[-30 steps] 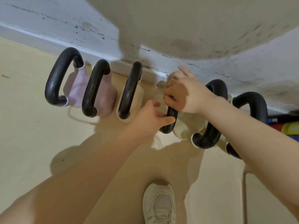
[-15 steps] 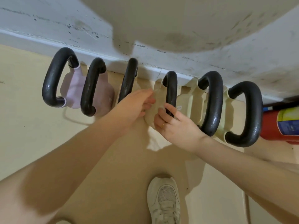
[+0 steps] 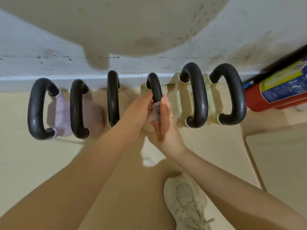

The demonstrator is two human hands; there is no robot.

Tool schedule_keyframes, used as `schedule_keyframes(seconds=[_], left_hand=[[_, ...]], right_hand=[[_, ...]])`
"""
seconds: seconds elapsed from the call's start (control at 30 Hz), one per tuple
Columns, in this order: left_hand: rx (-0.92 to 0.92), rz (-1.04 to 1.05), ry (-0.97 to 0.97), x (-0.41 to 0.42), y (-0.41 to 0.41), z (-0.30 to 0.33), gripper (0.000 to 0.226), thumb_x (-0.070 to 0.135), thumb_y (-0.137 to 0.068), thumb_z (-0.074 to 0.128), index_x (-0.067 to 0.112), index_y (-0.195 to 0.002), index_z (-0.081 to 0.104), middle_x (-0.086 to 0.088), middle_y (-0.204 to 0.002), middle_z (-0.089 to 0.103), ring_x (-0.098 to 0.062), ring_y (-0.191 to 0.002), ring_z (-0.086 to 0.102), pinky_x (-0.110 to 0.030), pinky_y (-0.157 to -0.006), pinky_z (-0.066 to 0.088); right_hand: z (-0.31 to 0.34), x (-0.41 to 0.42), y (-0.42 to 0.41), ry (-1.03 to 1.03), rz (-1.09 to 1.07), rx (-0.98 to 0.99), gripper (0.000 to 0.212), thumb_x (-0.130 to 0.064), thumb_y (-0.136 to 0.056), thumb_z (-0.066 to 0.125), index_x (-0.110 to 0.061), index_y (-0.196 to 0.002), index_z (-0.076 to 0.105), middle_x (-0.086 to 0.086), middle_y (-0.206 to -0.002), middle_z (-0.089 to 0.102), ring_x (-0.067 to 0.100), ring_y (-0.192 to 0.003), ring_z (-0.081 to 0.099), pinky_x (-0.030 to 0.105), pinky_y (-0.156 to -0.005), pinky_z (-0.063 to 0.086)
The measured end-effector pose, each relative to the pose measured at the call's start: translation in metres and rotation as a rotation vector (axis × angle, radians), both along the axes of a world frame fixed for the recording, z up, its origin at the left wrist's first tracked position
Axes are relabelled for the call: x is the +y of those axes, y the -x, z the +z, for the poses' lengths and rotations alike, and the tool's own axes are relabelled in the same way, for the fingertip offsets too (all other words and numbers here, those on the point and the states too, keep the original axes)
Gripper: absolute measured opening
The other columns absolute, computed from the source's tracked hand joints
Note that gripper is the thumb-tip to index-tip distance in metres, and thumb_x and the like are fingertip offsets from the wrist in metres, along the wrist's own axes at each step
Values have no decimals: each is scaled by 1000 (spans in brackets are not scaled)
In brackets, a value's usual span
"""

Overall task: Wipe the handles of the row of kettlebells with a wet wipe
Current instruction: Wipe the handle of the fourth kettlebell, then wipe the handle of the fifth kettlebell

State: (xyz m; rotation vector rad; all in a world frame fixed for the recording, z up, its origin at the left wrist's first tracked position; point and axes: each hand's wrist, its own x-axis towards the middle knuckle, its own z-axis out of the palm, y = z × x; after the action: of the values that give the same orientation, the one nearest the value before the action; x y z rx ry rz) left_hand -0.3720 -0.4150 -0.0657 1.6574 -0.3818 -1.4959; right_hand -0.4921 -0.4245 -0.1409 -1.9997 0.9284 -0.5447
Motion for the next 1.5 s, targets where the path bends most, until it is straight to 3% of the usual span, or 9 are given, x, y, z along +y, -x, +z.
schedule_keyframes(seconds=[0.13,0.3,0.5,0.63,0.8,1.0,1.17,1.3,1.5], left_hand=[[-81,-12,-17,5,10,-1,37,37,-94,37,15,-112,61,-8,-113,65,-19,-105,59,-29,-83,44],[-57,-30,22,13,20,3,38,39,-93,37,21,-122,55,-4,-111,66,-20,-109,60,-43,-102,42],[12,-50,1,14,12,10,32,34,-96,39,20,-121,54,0,-108,66,-11,-99,62,-32,-93,48],[-274,-116,109,15,18,21,35,24,-97,40,27,-132,40,18,-115,50,-1,-100,48,-17,-91,33],[-759,-169,300,3,41,21,54,19,-88,46,15,-139,30,0,-135,46,-21,-126,41,-43,-108,32],[-510,-388,221,-31,83,20,46,23,-95,43,19,-139,32,6,-124,48,-12,-110,50,-22,-86,33],[-344,-200,93,-51,94,16,48,23,-95,45,23,-141,31,2,-116,57,-15,-104,55,-26,-92,42],[-237,-151,65,-53,90,11,42,24,-90,55,27,-130,45,-2,-116,65,-19,-104,62,-41,-98,47],[-259,-190,48,-56,88,17,28,29,-90,55,29,-117,51,1,-103,68,-15,-96,64,-39,-95,49]], right_hand=[[-9,11,-1,-185,-215,-26,46,-34,-96,37,-27,-140,23,13,-124,56,29,-111,56,36,-90,48],[-17,23,4,-122,-270,185,17,-38,-98,34,-50,-107,41,0,-106,63,10,-99,58,28,-81,47],[23,-1,34,-77,-136,300,21,-13,-92,41,-9,-106,55,11,-83,68,33,-80,64,45,-70,51],[74,-21,56,-255,-263,48,13,-18,-97,42,-15,-105,52,3,-78,65,21,-83,64,47,-85,51],[110,-49,97,-108,-439,23,18,-26,-93,52,-16,-80,60,-3,-78,59,9,-73,56,34,-69,47],[92,-72,109,-134,-736,4,39,-24,-97,40,-17,-58,41,-4,-59,40,8,-54,37,30,-56,32],[73,-78,96,-208,-653,-21,26,-12,-97,39,-16,-118,54,4,-104,62,16,-96,59,38,-90,50],[77,-66,82,-472,-397,-191,24,-26,-98,44,-25,-108,65,-8,-98,69,-1,-93,64,16,-82,50],[73,-76,72,-398,-454,-222,29,-30,-97,46,-13,-85,67,1,-84,68,14,-82,63,38,-81,52]])
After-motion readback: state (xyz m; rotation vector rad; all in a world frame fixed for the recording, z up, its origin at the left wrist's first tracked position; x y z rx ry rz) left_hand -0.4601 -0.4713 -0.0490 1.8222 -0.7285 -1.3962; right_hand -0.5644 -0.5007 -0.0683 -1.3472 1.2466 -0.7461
